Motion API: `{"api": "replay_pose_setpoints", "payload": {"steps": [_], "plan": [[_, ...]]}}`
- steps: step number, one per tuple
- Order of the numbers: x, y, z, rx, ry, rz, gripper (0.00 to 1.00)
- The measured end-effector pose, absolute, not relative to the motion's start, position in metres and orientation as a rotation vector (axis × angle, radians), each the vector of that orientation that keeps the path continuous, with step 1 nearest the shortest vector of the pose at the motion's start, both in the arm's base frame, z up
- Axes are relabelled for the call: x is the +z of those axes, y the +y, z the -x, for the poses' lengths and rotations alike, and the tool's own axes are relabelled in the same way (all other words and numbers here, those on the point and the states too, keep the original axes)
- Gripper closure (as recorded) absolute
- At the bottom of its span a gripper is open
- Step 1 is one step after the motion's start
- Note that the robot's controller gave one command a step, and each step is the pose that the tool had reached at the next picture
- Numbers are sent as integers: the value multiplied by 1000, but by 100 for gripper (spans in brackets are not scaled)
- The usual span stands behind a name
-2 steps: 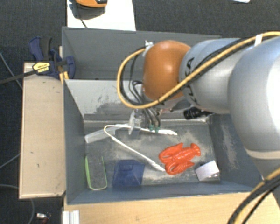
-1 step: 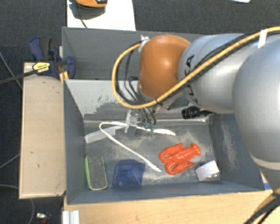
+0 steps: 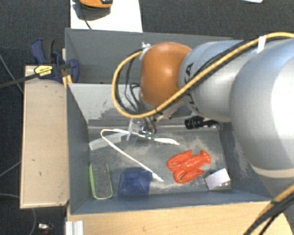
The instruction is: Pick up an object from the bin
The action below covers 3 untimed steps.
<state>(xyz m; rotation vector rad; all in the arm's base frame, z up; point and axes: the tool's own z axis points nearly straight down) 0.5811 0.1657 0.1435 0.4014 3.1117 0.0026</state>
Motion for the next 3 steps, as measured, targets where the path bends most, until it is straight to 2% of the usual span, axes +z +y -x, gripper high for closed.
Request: {"api": "replay_pose_setpoints", "payload": {"steps": [1, 2, 3], "plan": [[128, 168, -584, 0, 3015, -888, 100], [70, 177, -583, 0, 3125, -357, 100], [70, 177, -583, 1, 3125, -360, 100]]}}
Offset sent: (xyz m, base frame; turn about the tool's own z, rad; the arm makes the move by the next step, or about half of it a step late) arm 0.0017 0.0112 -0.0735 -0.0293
